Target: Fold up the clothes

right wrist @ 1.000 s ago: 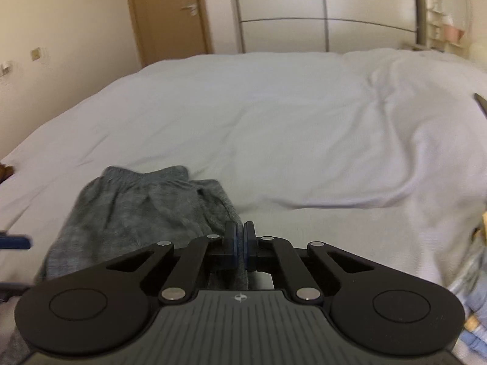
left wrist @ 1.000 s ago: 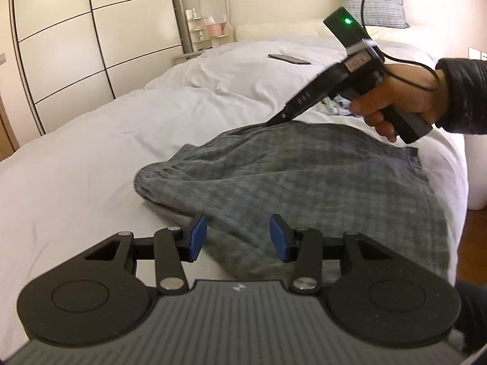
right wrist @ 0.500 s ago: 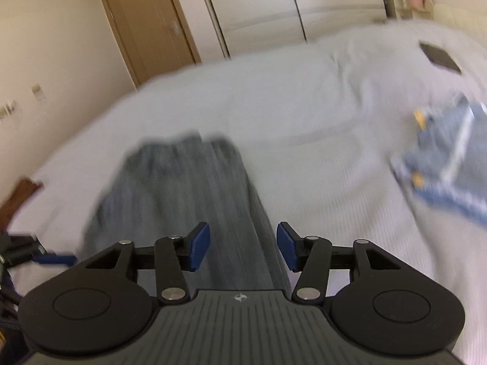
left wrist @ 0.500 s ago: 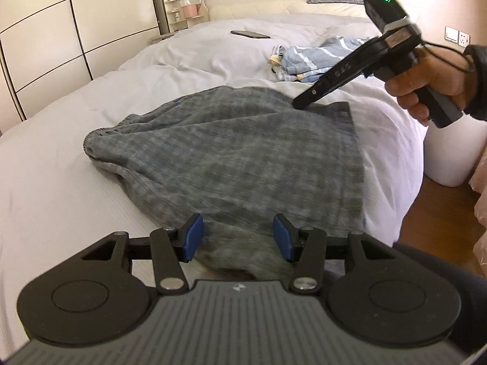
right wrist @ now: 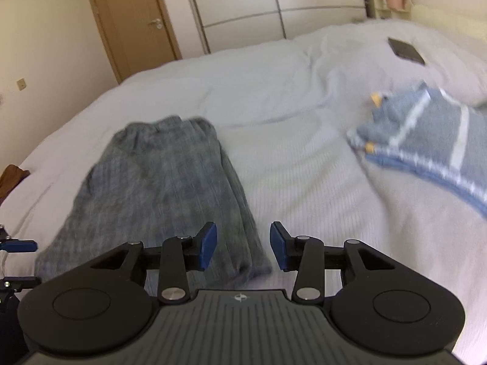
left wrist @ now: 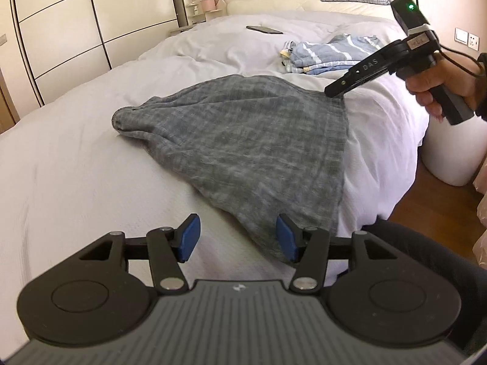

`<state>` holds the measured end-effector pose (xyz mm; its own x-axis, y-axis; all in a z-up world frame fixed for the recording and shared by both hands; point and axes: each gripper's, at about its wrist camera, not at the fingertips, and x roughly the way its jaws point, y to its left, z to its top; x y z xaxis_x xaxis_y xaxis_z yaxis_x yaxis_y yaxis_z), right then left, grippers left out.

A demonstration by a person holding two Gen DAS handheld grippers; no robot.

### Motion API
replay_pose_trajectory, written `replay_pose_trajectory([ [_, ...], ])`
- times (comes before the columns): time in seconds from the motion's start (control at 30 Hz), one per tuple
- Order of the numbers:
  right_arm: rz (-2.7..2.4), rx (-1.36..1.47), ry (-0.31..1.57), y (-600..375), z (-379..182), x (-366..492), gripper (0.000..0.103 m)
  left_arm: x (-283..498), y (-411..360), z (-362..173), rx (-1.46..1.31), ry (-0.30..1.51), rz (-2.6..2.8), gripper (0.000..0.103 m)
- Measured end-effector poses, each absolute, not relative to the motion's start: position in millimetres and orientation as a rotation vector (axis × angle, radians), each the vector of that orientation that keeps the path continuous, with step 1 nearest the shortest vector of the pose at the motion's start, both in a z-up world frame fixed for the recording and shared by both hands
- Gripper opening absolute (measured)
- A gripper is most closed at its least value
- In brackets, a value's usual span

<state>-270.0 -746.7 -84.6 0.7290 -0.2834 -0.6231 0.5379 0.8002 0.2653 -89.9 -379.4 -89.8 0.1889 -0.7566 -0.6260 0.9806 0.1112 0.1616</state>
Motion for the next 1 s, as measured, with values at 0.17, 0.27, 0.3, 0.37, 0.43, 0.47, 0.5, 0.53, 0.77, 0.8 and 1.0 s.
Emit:
replay_pose_trajectory([
  [0.17,-0.490,0.551,0.570,-746.5,-96.9,-274.8,0.032,-100.9,-382.1,-88.5,0.645,0.414,-1.371,0.052],
  [0.27,-0.497,0.519,0.579,-741.8,-95.0,-272.8,0.009,-104.3,-383.5,-89.4,0.651,0.408,-1.382,0.052],
  [0.3,-0.497,0.506,0.582,-740.0,-93.8,-272.4,0.009,-105.0,-383.6,-89.9,0.650,0.409,-1.383,0.052],
  [0.37,-0.502,0.469,0.586,-737.7,-89.9,-273.3,0.006,-106.3,-383.7,-91.0,0.648,0.411,-1.384,0.052],
  [0.43,-0.514,0.433,0.571,-735.8,-85.0,-275.9,0.005,-106.6,-382.7,-92.4,0.646,0.417,-1.388,0.053],
  [0.47,-0.523,0.425,0.561,-736.4,-83.7,-277.5,0.005,-106.9,-382.3,-92.9,0.648,0.417,-1.388,0.053],
  [0.5,-0.531,0.418,0.551,-737.0,-82.6,-279.0,0.005,-107.2,-381.3,-93.5,0.649,0.416,-1.389,0.053],
  [0.53,-0.534,0.420,0.554,-738.5,-84.3,-279.2,0.005,-107.2,-380.1,-94.1,0.650,0.415,-1.390,0.053],
  [0.77,-0.563,0.431,0.571,-739.4,-95.3,-281.1,0.005,-101.4,-369.5,-94.9,0.650,0.421,-1.373,0.054],
  [0.8,-0.563,0.418,0.567,-733.9,-92.0,-282.4,0.007,-101.1,-368.2,-95.5,0.657,0.419,-1.366,0.055],
  [1.0,-0.563,0.344,0.539,-700.9,-72.5,-290.6,0.027,-96.0,-358.2,-100.0,0.620,0.462,-1.358,0.055],
])
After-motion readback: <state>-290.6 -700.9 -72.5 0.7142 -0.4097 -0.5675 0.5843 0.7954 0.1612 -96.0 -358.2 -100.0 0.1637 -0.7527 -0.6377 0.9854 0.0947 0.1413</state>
